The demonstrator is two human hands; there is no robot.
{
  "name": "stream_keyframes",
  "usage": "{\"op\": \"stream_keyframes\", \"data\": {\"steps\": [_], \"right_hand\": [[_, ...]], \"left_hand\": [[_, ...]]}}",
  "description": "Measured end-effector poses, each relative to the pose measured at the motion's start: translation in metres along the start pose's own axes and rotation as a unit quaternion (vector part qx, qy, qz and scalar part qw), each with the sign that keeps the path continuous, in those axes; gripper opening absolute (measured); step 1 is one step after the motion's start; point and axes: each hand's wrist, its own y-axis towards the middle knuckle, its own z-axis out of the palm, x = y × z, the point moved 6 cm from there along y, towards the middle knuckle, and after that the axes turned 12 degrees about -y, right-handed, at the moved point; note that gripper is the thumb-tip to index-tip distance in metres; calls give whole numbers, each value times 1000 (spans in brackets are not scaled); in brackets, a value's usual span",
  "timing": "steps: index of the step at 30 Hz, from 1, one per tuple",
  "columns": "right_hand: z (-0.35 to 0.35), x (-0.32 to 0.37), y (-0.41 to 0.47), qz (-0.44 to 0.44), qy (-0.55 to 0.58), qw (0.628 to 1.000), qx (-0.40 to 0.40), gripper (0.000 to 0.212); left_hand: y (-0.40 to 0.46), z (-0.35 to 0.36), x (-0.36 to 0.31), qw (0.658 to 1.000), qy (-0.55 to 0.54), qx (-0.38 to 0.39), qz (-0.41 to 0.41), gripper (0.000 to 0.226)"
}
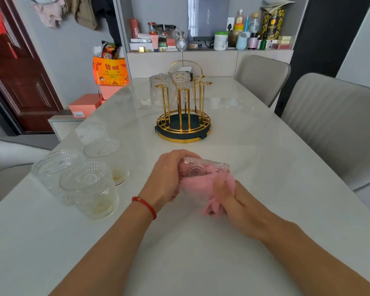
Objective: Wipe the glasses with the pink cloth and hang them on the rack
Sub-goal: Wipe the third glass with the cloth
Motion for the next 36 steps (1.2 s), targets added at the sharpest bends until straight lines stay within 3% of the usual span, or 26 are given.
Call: {"op": "stream_keyframes", "data": {"steps": [2,4,6,7,9,11,12,13,14,16,19,21,23,24,26,27,29,31,32,33,35,36], "right_hand": [[9,-11,1,133,200,971,22,84],[20,-4,-3,219,436,869,83,83],[20,3,-5,223,553,794,121,78],[18,7,-4,206,560,792,128,78],[15,0,2,182,501,839,105,86],[6,-6,4,141,325,932,73,104],[-2,-5,5,90,186,977,44,107],[-8,0,4,17,39,999,14,94],[-8,6,0,-40,-65,997,3,78],[-4,3,-2,-55,-74,996,-3,72],[6,-6,1,81,166,983,3,107],[20,-7,-1,176,373,908,71,95],[20,5,-2,183,506,835,117,80],[18,8,-1,173,527,823,126,78],[11,5,3,169,487,851,104,84],[6,1,4,154,421,890,84,90],[-7,-1,4,67,192,979,32,89],[-10,7,-1,-52,-32,998,-2,68],[-6,7,-4,-77,-60,995,2,63],[0,7,-4,-63,-41,997,6,71],[9,-2,0,51,84,995,15,103],[15,-7,0,105,193,975,38,105]], "left_hand": [[0,-4,-14,988,20,-24,149,47],[-8,-11,-24,950,60,-17,305,47],[-12,-11,-30,910,118,20,396,49],[-13,-9,-35,902,129,29,412,50],[-11,-3,-38,926,90,30,364,48],[0,1,-23,990,-30,31,132,43],[0,3,-11,996,-65,55,16,39],[-3,6,-4,994,-60,79,-42,37],[-6,7,-1,993,-40,86,-63,37],[-4,7,-5,997,-52,57,-14,39],[-4,-1,-22,979,-41,6,201,39],[-10,-8,-27,942,19,9,336,43],[-13,-10,-31,907,87,27,412,47],[-16,-8,-35,894,104,33,435,48],[-16,-1,-40,908,81,57,407,46],[-11,1,-36,939,44,74,332,44],[-2,3,-17,989,-53,105,91,38],[-4,5,-2,993,-53,82,-64,40],[-3,4,-1,995,-38,49,-72,40],[0,2,-3,999,-29,13,-32,39],[1,-2,-14,992,-22,-42,120,37],[-3,-5,-20,977,-12,-51,207,38]]}}
